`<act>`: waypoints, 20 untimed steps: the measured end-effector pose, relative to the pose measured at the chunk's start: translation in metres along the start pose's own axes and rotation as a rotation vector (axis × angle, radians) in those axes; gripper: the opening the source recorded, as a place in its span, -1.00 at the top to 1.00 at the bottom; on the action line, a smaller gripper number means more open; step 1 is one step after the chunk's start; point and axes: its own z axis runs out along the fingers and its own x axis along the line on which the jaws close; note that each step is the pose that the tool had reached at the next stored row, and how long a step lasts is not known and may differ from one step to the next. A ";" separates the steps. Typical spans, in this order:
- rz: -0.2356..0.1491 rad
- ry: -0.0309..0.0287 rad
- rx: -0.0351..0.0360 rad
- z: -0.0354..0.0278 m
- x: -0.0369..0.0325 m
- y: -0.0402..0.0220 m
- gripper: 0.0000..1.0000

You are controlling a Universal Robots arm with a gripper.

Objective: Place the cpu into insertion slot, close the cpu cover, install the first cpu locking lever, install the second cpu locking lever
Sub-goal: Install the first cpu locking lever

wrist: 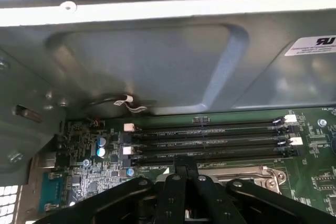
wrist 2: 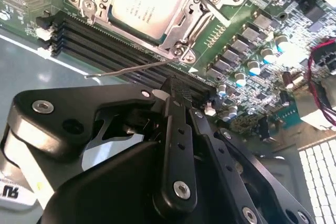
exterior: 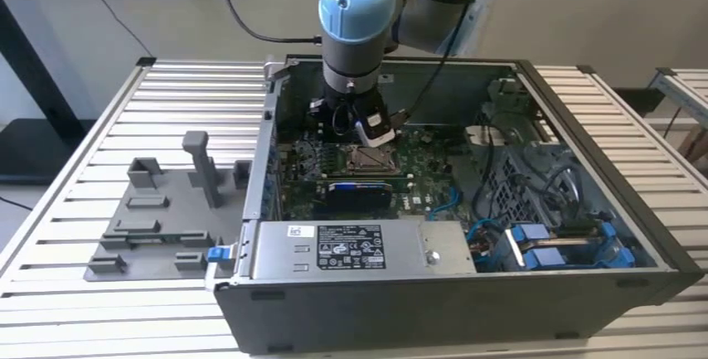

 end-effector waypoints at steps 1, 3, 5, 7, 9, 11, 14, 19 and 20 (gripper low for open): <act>0.000 0.0002 -0.0007 0.0015 -0.0003 -0.0006 0.79; 0.000 0.0003 -0.0010 0.0039 -0.0012 -0.0015 0.79; 0.000 0.0002 -0.0010 0.0050 -0.0021 -0.0019 0.79; 0.000 0.0002 -0.0002 0.0056 -0.0035 -0.0020 0.79; 0.000 -0.0001 0.0018 0.0059 -0.0041 -0.0020 0.79; 0.001 -0.0006 0.0041 0.0061 -0.0044 -0.0022 0.79; 0.002 -0.0015 0.0065 0.0073 -0.0046 -0.0028 0.79; 0.003 -0.0017 0.0075 0.0100 -0.0078 -0.0037 0.79; 0.003 -0.0016 0.0076 0.0107 -0.0092 -0.0039 0.79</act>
